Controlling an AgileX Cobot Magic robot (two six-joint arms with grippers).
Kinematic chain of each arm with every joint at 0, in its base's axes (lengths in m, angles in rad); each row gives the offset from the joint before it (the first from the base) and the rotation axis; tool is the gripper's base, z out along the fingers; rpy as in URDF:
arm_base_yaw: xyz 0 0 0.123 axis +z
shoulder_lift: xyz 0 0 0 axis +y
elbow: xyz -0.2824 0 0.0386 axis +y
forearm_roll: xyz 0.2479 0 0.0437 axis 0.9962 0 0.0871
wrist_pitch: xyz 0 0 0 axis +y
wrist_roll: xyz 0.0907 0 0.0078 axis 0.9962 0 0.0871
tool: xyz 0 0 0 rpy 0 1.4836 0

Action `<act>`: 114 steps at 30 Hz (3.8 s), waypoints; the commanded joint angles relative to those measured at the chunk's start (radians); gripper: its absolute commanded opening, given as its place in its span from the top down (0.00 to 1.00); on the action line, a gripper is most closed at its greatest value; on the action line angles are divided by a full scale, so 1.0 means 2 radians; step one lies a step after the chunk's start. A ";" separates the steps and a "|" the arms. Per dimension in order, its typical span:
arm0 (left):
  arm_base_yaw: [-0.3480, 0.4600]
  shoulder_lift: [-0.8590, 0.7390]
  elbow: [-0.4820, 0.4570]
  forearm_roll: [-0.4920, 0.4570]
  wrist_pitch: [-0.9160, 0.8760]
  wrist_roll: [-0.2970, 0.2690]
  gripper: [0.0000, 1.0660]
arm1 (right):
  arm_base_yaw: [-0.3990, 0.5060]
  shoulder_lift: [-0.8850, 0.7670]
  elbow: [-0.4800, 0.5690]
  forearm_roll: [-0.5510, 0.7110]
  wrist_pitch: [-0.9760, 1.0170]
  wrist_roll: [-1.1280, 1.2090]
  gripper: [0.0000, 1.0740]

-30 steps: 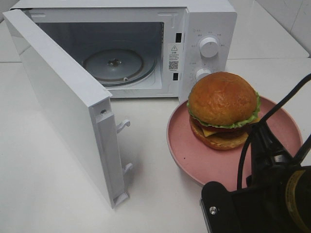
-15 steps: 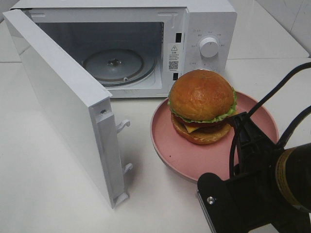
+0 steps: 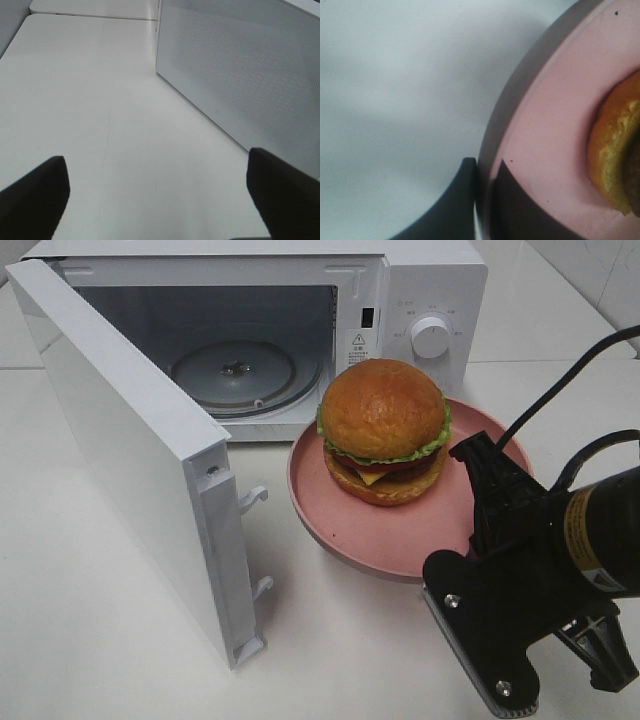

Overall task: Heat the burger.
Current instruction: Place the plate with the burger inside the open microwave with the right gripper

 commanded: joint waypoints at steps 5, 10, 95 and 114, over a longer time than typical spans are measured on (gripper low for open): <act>-0.001 -0.007 0.002 0.001 -0.006 -0.004 0.16 | -0.060 0.000 0.000 0.066 -0.063 -0.144 1.00; -0.001 -0.007 0.002 0.001 -0.006 -0.004 0.16 | -0.092 0.000 0.000 0.132 -0.083 -0.225 1.00; -0.001 -0.007 0.002 0.001 -0.006 -0.004 0.16 | -0.081 0.280 -0.353 0.266 0.028 -0.381 1.00; -0.001 -0.007 0.002 0.001 -0.006 -0.004 0.16 | -0.081 0.345 -0.451 0.251 0.036 -0.340 1.00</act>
